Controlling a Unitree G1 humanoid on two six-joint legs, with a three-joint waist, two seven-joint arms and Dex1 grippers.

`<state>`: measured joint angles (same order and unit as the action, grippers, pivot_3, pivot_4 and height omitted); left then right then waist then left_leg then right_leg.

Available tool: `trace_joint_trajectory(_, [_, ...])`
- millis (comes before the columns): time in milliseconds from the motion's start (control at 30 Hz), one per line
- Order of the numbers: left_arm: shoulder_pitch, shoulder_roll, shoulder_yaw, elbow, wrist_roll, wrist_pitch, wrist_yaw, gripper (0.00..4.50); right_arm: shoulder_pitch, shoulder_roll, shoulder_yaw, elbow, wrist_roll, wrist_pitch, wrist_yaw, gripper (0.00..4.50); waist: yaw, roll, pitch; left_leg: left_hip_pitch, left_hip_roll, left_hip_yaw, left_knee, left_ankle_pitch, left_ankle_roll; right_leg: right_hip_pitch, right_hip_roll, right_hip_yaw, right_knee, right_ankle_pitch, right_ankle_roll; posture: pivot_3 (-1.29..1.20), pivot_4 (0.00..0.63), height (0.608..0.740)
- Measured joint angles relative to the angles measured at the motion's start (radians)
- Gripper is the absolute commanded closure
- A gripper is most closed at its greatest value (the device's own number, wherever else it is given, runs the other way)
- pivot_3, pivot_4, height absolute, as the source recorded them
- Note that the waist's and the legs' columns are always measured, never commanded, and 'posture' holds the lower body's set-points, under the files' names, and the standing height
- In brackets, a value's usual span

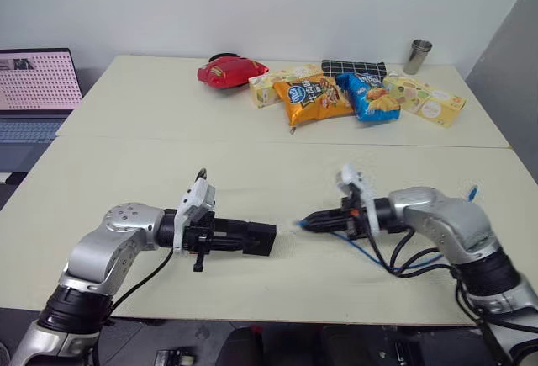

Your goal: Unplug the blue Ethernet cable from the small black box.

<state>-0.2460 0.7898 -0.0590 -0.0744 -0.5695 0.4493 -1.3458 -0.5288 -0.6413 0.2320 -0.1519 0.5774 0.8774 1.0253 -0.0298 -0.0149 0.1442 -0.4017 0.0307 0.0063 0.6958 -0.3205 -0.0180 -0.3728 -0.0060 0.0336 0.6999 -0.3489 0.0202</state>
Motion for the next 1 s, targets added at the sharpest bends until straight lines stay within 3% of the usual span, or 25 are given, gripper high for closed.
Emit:
trace_joint_trajectory(100, [0.002, -0.001, 0.017, 0.047, 0.019, -0.011, 0.011, 3.72, 0.008, 0.011, -0.027, 0.029, -0.025, -0.039, -0.033, 4.43, -0.001, 0.000, 0.000, 0.000, 0.000, 0.000, -0.001, 0.000, 0.000, 0.000, 0.000, 0.000, 0.000, 0.000, 0.000, 0.00, 0.150, 0.740])
trace_joint_trajectory(300, [-0.005, -0.035, 0.067, 0.079, 0.025, -0.032, 0.076, 3.72, -0.023, 0.165, -0.091, 0.238, -0.243, -0.254, -0.354, 4.43, -0.002, 0.001, 0.000, -0.001, 0.000, 0.002, 0.000, 0.002, -0.003, -0.001, 0.000, 0.001, 0.001, 0.000, 0.000, 0.00, 0.150, 0.740])
trace_joint_trajectory(367, [-0.008, -0.049, 0.067, 0.079, 0.027, -0.037, 0.096, 3.72, -0.047, 0.194, -0.097, 0.300, -0.309, -0.318, -0.448, 3.71, -0.002, 0.001, 0.000, -0.001, 0.000, 0.002, 0.000, 0.002, -0.003, -0.001, 0.000, 0.001, 0.001, 0.000, 0.000, 0.00, 0.150, 0.740])
trace_joint_trajectory(467, [-0.041, -0.084, 0.068, 0.085, 0.042, -0.045, 0.142, 3.72, -0.062, 0.216, -0.104, 0.356, -0.370, -0.374, -0.522, 3.02, 0.000, 0.001, 0.000, -0.001, 0.000, 0.003, 0.000, 0.002, -0.004, -0.001, -0.001, 0.001, 0.001, 0.000, 0.000, 0.00, 0.150, 0.740])
trace_joint_trajectory(633, [-0.097, -0.156, 0.089, 0.151, 0.095, -0.109, 0.260, 3.72, -0.060, 0.212, -0.111, 0.336, -0.377, -0.391, -0.495, 1.85, -0.002, 0.001, 0.000, -0.001, 0.000, 0.003, 0.000, 0.002, -0.004, -0.002, -0.001, 0.001, 0.002, 0.000, 0.000, 0.00, 0.150, 0.740])
trace_joint_trajectory(800, [-0.172, -0.274, 0.107, 0.305, 0.223, -0.304, 0.457, 3.72, -0.032, 0.157, -0.104, 0.152, -0.294, -0.344, -0.325, 0.58, 0.001, 0.001, 0.000, -0.001, 0.000, 0.003, 0.000, 0.002, -0.004, -0.002, -0.001, 0.001, 0.002, 0.000, 0.000, 0.00, 0.150, 0.740])
trace_joint_trajectory(900, [-0.243, -0.330, 0.132, 0.477, 0.312, -0.470, 0.599, 3.72, -0.015, 0.136, -0.066, -0.036, -0.184, -0.249, -0.203, 0.58, 0.002, 0.000, 0.000, -0.001, 0.000, 0.003, 0.000, 0.002, -0.004, -0.002, -0.001, 0.001, 0.001, 0.000, 0.000, 0.00, 0.150, 0.740])
trace_joint_trajectory(1000, [-0.283, -0.384, 0.157, 0.600, 0.342, -0.585, 0.693, 3.72, -0.015, 0.142, -0.047, -0.103, -0.151, -0.193, -0.193, 0.58, 0.001, 0.000, 0.000, -0.001, 0.000, 0.003, 0.001, 0.002, -0.004, -0.001, -0.001, 0.000, 0.001, 0.000, 0.000, 0.00, 0.150, 0.740])
